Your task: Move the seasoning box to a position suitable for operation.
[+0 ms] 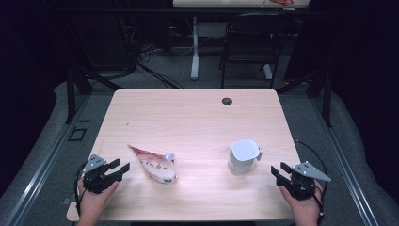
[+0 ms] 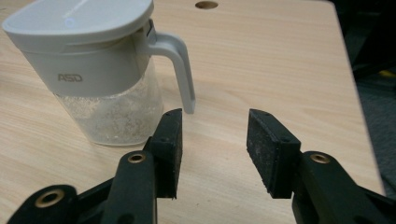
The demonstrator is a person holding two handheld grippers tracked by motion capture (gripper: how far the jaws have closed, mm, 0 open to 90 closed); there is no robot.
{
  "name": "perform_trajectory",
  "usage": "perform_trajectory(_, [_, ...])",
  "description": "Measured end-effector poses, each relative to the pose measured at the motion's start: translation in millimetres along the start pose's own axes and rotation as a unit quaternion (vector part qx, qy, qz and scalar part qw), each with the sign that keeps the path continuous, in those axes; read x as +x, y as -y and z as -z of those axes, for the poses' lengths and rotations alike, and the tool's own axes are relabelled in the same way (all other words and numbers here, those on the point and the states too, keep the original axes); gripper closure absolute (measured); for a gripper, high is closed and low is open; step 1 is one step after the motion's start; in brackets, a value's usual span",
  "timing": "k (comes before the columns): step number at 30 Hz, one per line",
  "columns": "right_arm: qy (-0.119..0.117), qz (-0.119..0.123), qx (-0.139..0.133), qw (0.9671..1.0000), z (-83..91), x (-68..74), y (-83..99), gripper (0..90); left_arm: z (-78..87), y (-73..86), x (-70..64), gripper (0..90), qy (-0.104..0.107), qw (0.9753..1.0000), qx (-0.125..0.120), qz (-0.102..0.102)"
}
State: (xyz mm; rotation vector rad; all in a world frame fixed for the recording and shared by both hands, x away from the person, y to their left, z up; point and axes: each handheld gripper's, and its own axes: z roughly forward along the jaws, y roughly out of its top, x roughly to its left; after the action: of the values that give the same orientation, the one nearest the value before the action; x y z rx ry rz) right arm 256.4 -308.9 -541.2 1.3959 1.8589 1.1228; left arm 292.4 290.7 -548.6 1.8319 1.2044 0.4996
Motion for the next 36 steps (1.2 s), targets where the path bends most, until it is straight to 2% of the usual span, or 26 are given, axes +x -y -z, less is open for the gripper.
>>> perform_trajectory(4, [-0.013, 0.002, 0.01, 0.9999, -5.3, 1.5, 1.5, 59.0, -0.8, -0.1, -1.5, 52.5, -0.012, 0.9999, 0.004, -0.008])
perform_trajectory(6, [-0.021, 0.001, 0.014, 0.9997, -7.5, 4.1, 1.0, 58.2, 0.0, 0.0, -1.1, 52.6, -0.007, 0.9999, 0.009, -0.005])
perform_trajectory(9, [-0.017, 0.026, 0.021, 0.9993, -11.0, 10.0, 0.4, 57.5, -0.4, 1.3, -0.9, 52.6, -0.008, 0.9999, 0.014, -0.004])
perform_trajectory(15, [-0.021, 0.033, 0.014, 0.9991, -15.5, 13.0, -2.7, 55.1, -1.6, 2.8, -0.5, 52.3, -0.009, 0.9998, 0.017, -0.003])
perform_trajectory(18, [-0.034, 0.032, 0.01, 0.9989, -20.5, 14.9, -5.9, 53.6, -0.8, 3.8, -0.4, 52.3, -0.012, 0.9997, 0.021, -0.006])
perform_trajectory(20, [-0.034, 0.036, 0.008, 0.9987, -21.3, 15.6, -6.5, 53.5, 0.2, 4.1, -0.6, 52.4, -0.012, 0.9997, 0.023, -0.005])
perform_trajectory(24, [-0.035, 0.055, 0.004, 0.9979, -29.3, 21.5, -10.1, 53.2, 4.5, 6.3, -1.2, 52.9, -0.011, 0.9998, 0.017, -0.005])
perform_trajectory(25, [-0.025, 0.067, 0.001, 0.9975, -34.1, 23.3, -12.4, 55.6, 5.0, 7.3, -1.0, 53.2, -0.012, 0.9998, 0.017, -0.004])
perform_trajectory(32, [-0.01, 0.046, -0.001, 0.9989, -47.8, 16.4, -19.0, 65.5, 7.3, 9.9, 2.5, 56.2, -0.008, 0.9999, 0.014, 0.002])
perform_trajectory(36, [-0.026, 0.031, 0.001, 0.9992, -55.6, 14.1, -21.6, 71.0, 8.7, 12.9, 3.6, 57.2, -0.008, 0.9997, 0.022, 0.007])
